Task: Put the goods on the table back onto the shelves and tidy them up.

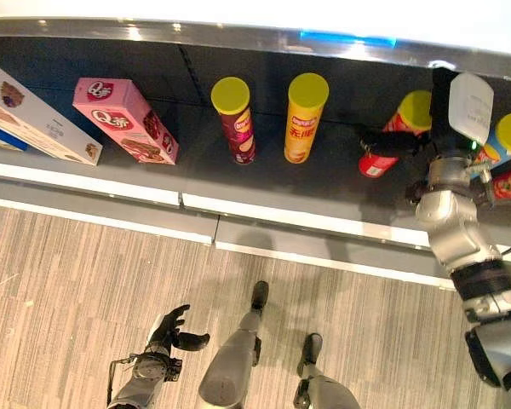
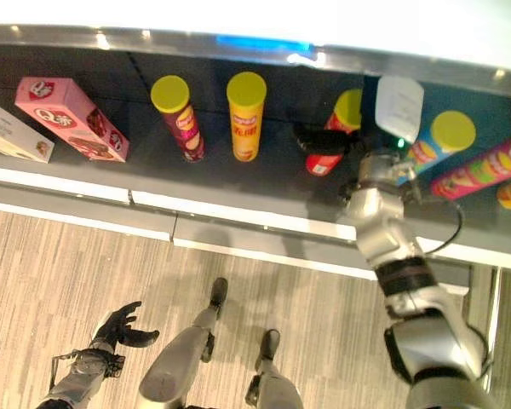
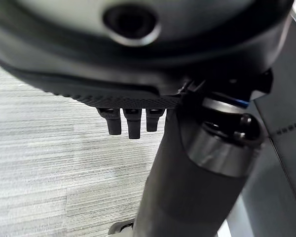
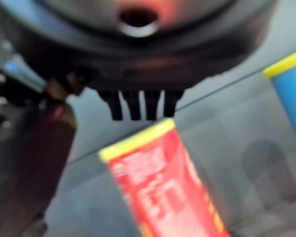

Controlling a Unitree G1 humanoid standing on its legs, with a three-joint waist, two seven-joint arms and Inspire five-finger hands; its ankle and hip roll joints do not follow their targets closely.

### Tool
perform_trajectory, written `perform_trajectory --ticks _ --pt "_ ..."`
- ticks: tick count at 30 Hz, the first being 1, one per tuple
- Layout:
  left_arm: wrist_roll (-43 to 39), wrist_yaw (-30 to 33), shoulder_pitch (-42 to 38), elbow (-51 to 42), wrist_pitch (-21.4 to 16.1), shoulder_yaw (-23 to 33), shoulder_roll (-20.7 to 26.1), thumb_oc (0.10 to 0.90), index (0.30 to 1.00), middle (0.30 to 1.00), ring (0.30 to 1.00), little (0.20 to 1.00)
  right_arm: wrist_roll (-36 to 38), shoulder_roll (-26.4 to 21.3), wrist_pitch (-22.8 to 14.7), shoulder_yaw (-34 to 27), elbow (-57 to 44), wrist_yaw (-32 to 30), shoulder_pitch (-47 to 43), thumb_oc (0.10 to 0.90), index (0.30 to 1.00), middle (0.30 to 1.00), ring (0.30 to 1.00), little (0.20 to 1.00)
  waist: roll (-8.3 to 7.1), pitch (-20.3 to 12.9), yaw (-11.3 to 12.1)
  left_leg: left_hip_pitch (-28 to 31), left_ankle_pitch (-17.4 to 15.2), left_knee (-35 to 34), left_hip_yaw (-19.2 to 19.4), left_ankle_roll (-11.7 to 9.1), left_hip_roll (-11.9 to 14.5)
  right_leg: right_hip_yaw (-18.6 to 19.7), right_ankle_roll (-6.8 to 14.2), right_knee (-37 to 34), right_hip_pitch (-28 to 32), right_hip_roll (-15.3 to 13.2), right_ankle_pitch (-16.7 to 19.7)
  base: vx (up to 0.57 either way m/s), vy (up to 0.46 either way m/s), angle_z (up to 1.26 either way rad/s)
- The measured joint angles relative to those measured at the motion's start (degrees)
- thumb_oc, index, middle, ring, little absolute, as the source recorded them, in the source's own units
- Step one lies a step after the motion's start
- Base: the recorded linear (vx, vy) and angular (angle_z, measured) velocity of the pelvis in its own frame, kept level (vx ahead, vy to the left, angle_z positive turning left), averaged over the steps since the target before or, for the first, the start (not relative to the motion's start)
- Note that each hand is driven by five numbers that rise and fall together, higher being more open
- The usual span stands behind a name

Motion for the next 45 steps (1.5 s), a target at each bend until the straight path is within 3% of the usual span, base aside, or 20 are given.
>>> perform_trajectory --ticks 7,13,16,18,19,20,21,22,23,25,26,27,28,30,32,34,37,41,42,45 --pt "3.5 -1.1 2.7 6.6 2.2 5.8 -2.2 0.8 0.9 0.9 0.9 0.9 -0.1 3.7 -2.1 -3.3 -10.8 3.9 16.0 0.8 0.9 0.9 0.9 0.9 -4.29 -4.8 -2.7 4.0 -0.6 -1.5 2.1 -0.9 1.0 1.7 -0.2 0.0 2.5 0.2 -0.1 -0.02 -0.055 -0.16" --pt "4.7 -1.0 7.3 8.5 2.9 8.8 -4.0 0.8 0.9 0.9 0.9 0.9 -1.3 3.2 -4.6 -8.1 -24.2 6.2 35.0 0.8 0.9 0.9 0.9 0.9 -2.23 -11.3 -8.7 8.5 -0.8 -2.0 6.0 -3.1 5.6 5.8 -1.5 -0.4 4.5 3.3 0.4 -0.09 -0.1 -0.43" --pt "6.4 -1.2 5.8 8.4 3.6 8.7 -4.1 0.8 0.9 0.9 0.9 0.9 0.4 3.2 -5.6 -12.4 -25.4 8.0 42.5 0.8 0.9 0.9 0.9 0.9 -2.35 -11.8 -11.6 5.4 2.3 1.8 6.2 -7.2 8.1 5.8 -6.9 0.3 2.2 5.5 1.7 -0.24 0.024 -0.16" --pt "6.8 -1.1 3.7 8.9 3.7 8.7 -4.3 0.8 0.9 0.9 0.9 0.9 3.1 3.4 -6.1 -14.7 -28.5 10.8 48.1 0.8 0.9 0.9 0.9 0.9 -5.19 -10.2 -13.9 2.0 -9.8 20.2 5.7 -6.5 5.6 7.0 -7.6 1.0 1.0 2.4 3.3 -0.11 0.357 -0.34" --pt "6.8 -1.0 3.2 9.5 3.7 7.1 -5.1 0.8 0.9 0.9 0.9 0.9 3.4 4.4 -6.5 -18.1 -32.6 12.0 52.3 0.8 0.9 0.9 0.9 0.9 -4.56 -10.4 -16.8 6.3 -17.4 26.1 5.5 -5.3 2.6 9.2 -6.5 2.1 -0.7 1.9 4.0 0.04 0.499 -1.2" --pt "6.8 -1.4 3.5 9.5 3.7 5.7 -5.6 0.8 0.9 0.9 0.9 0.9 4.2 6.9 -6.9 -20.4 -34.0 12.5 52.5 0.8 0.9 0.9 0.9 0.9 -2.57 -10.7 -18.8 19.2 -18.2 8.2 6.0 0.1 -0.7 14.0 -5.4 3.3 -3.1 4.2 4.8 0.04 0.606 -1.4" --pt "6.9 -2.1 2.0 8.9 3.6 5.7 -5.6 0.8 0.9 0.9 0.9 0.9 5.3 8.0 -6.9 -23.2 -33.3 12.4 52.2 0.8 0.9 0.9 0.9 0.9 -1.37 -10.6 -21.4 24.3 -16.3 -2.3 7.7 2.8 0.3 14.8 -4.7 5.0 -5.6 6.3 4.6 0.0 0.575 -1.98" --pt "6.8 -2.4 -1.4 7.1 3.3 3.2 -4.5 0.8 0.9 0.9 0.9 0.9 5.3 9.6 -6.3 -25.3 -31.4 12.4 51.2 0.8 0.9 0.9 0.9 0.9 -2.77 -10.3 -21.4 23.8 -15.5 -2.2 10.7 2.2 -0.2 16.7 0.4 7.9 -10.1 6.9 8.0 -0.04 0.568 -1.69" --pt "6.8 -2.6 -2.3 7.9 3.2 3.9 -4.6 0.8 0.9 0.9 0.9 0.9 5.2 10.8 -6.9 -25.3 -32.3 12.3 50.4 0.8 0.9 0.9 0.9 0.9 -3.99 -10.8 -22.7 23.7 -14.6 -0.5 12.8 0.8 -2.0 16.8 0.6 7.9 -10.5 5.1 10.5 -0.07 0.34 -2.47" --pt "6.8 -2.3 -2.7 8.2 1.1 6.8 -5.1 0.8 0.9 0.9 0.9 0.9 4.9 7.1 -6.4 -29.8 -30.6 9.7 46.2 0.8 0.9 0.9 0.9 0.9 -2.06 -11.9 -23.2 21.1 -16.1 -0.2 15.2 8.1 -5.7 14.6 3.6 7.6 -15.3 1.6 10.2 -0.13 0.146 -1.97" --pt "6.9 -2.3 -2.1 8.3 1.1 6.7 -4.9 0.8 0.9 0.9 0.9 0.9 5.0 7.1 -5.9 -30.5 -30.4 9.1 46.4 0.8 0.9 0.9 0.9 0.9 -2.03 -11.9 -23.3 20.6 -15.5 -0.1 16.5 8.3 -6.0 13.4 4.6 8.6 -16.3 -0.3 9.5 -0.13 0.016 -1.32" --pt "7.0 -2.5 0.1 8.4 1.2 6.7 -4.6 0.8 0.9 0.9 0.9 0.9 5.7 7.0 -5.9 -29.8 -28.0 8.4 45.6 0.8 0.9 0.9 0.9 0.9 -2.0 -11.8 -20.0 19.5 -15.4 1.0 22.0 8.5 -5.6 -1.2 4.8 14.7 -18.1 -7.4 7.8 -0.06 -0.039 -1.04" --pt "7.0 -2.5 2.1 8.4 1.4 6.4 -4.5 0.8 0.9 0.9 0.9 0.9 6.7 7.0 -5.7 -28.7 -25.9 8.5 46.3 0.8 0.9 0.9 0.9 0.9 -1.59 -12.0 -18.3 18.5 -15.9 2.6 21.8 8.1 -4.6 -5.0 5.7 18.2 -17.2 -13.4 7.1 -0.01 -0.07 -0.94" --pt "7.3 -2.8 4.8 10.0 2.7 6.1 -3.9 0.8 0.9 0.9 0.9 0.9 10.4 7.0 -5.7 -24.2 -25.5 10.6 46.9 0.8 0.9 0.9 0.9 0.9 -1.66 -12.1 -15.8 16.9 -14.2 2.7 21.0 7.5 -3.0 0.9 6.4 15.7 -11.2 -17.7 6.8 0.02 -0.124 -0.09" --pt "8.1 -3.7 5.1 10.1 3.3 6.2 -3.2 0.8 0.9 0.9 0.9 0.9 12.9 7.1 -5.9 -21.8 -25.0 13.5 47.2 0.8 0.9 0.9 0.9 0.9 -3.3 -12.6 -13.8 15.7 -12.7 1.7 19.3 5.7 -3.3 4.4 8.4 10.7 -5.1 -16.8 5.5 0.08 -0.15 0.36" --pt "8.5 -3.8 5.8 9.7 3.3 8.4 -1.3 0.8 0.9 0.9 0.9 0.9 14.4 7.9 -6.2 -17.9 -23.1 17.0 46.2 0.8 0.9 0.9 0.9 0.9 -7.83 -13.3 -10.5 14.5 -10.8 0.9 18.8 3.1 -4.2 3.5 7.7 3.0 -0.5 -14.2 5.1 0.1 -0.26 0.37" --pt "8.4 -4.1 11.3 8.0 3.3 8.9 -2.9 0.8 0.9 0.9 0.9 0.9 15.0 6.2 -5.9 -19.0 -22.7 18.7 46.3 0.8 0.9 0.9 0.9 0.9 -5.47 -15.0 -10.9 13.0 -7.3 -1.6 15.7 -2.3 4.1 -0.2 3.0 0.0 0.7 -5.2 5.4 0.12 -0.315 0.39" --pt "8.0 -5.1 14.2 6.6 3.6 7.4 -3.3 0.8 0.9 0.9 0.9 0.9 15.4 -4.8 -5.8 -25.3 -20.9 18.5 44.4 0.8 0.9 0.9 0.9 0.9 -1.58 -18.2 -12.3 13.5 -6.0 -1.0 14.7 -4.9 9.7 -2.1 -0.9 1.3 0.9 0.2 2.2 0.18 -0.526 0.1" --pt "7.8 -5.1 14.5 6.1 3.7 6.6 -1.9 0.8 0.9 0.9 0.9 0.9 15.6 -10.6 -6.2 -28.1 -20.1 17.4 41.9 0.8 0.9 0.9 0.9 0.9 -1.3 -18.4 -12.6 13.6 -5.4 0.4 15.9 -5.7 11.9 -0.6 -2.4 2.1 0.6 2.5 1.1 0.09 -0.367 -0.54" --pt "7.7 -5.1 13.5 5.4 3.7 6.1 -0.5 0.8 0.9 0.9 0.9 0.9 17.1 -11.1 -6.6 -31.2 -17.9 14.7 39.0 0.8 0.9 0.9 0.9 0.9 -2.56 -18.0 -13.0 12.5 -5.0 5.5 16.0 -6.8 13.9 -0.4 -4.6 1.9 2.0 3.9 0.8 0.06 -0.228 -0.22"
